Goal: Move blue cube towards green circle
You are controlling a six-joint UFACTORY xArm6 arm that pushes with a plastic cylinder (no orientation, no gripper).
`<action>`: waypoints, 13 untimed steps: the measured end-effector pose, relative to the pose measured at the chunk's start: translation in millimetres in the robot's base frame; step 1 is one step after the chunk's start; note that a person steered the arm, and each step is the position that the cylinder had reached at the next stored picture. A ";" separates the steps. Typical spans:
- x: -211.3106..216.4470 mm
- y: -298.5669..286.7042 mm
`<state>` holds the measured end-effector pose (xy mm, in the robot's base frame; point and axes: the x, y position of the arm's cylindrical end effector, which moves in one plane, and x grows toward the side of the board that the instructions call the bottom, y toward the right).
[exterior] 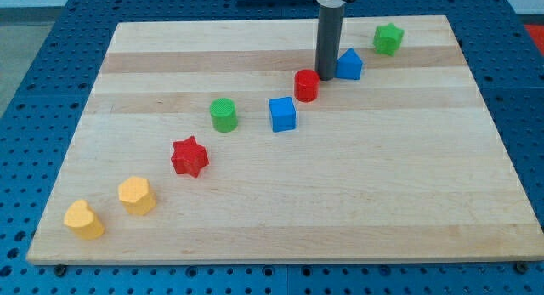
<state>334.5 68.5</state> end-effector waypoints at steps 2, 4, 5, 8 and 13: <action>42.0 19.3; 79.8 17.6; 84.3 5.4; 94.7 -39.8; 129.3 -11.5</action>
<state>463.8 57.0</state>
